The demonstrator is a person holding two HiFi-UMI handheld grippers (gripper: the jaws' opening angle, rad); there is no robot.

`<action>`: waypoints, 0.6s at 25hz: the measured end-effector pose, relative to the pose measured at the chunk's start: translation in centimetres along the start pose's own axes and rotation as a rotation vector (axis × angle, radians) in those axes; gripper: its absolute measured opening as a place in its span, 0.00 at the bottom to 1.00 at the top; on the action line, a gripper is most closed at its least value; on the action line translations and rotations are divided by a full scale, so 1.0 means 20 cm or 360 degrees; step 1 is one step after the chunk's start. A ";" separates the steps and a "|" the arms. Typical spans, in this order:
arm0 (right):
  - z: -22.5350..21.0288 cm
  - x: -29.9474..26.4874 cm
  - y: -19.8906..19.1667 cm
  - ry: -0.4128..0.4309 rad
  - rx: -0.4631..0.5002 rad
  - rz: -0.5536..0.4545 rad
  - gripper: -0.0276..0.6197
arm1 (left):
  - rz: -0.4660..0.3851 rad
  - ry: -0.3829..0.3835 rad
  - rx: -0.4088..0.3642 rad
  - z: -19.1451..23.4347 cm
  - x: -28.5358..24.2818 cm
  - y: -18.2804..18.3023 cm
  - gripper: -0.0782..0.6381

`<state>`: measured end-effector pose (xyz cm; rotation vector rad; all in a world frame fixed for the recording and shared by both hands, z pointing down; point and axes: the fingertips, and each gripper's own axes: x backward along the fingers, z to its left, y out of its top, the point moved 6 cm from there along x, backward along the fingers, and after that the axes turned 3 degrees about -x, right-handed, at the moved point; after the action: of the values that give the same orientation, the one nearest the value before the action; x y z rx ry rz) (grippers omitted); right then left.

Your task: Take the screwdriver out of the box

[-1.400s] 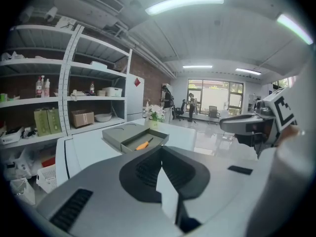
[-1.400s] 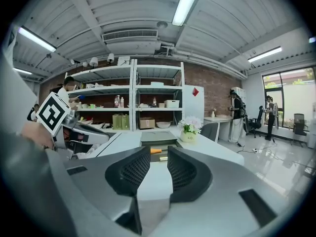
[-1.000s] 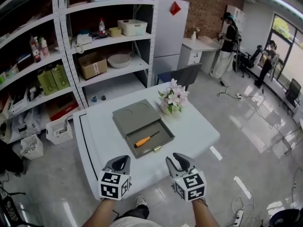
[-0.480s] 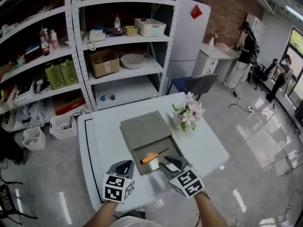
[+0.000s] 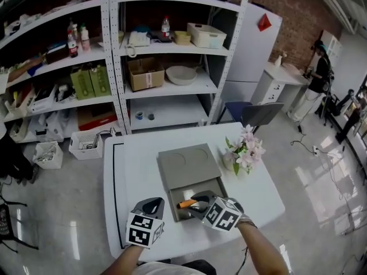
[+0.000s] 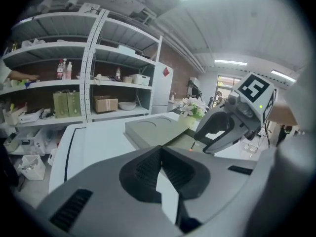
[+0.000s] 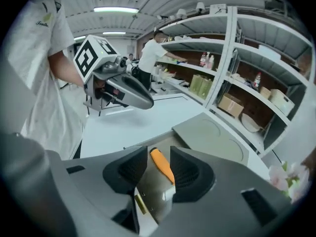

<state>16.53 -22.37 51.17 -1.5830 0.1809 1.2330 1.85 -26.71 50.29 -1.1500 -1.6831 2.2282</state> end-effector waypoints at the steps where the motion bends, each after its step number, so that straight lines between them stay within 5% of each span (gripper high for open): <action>1: 0.00 -0.02 0.00 0.0048 0.0052 0.0032 0.27 | 0.0003 0.0023 0.0014 0.00 0.00 -0.01 0.11; 15: -0.09 -0.29 -0.13 0.0442 0.0569 0.0302 0.31 | -0.0011 0.0450 0.0182 -0.01 0.00 -0.07 0.11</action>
<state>16.60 -25.28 57.15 -1.4370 0.7048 1.0470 1.42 -26.10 51.40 -1.3528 -1.4285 2.0136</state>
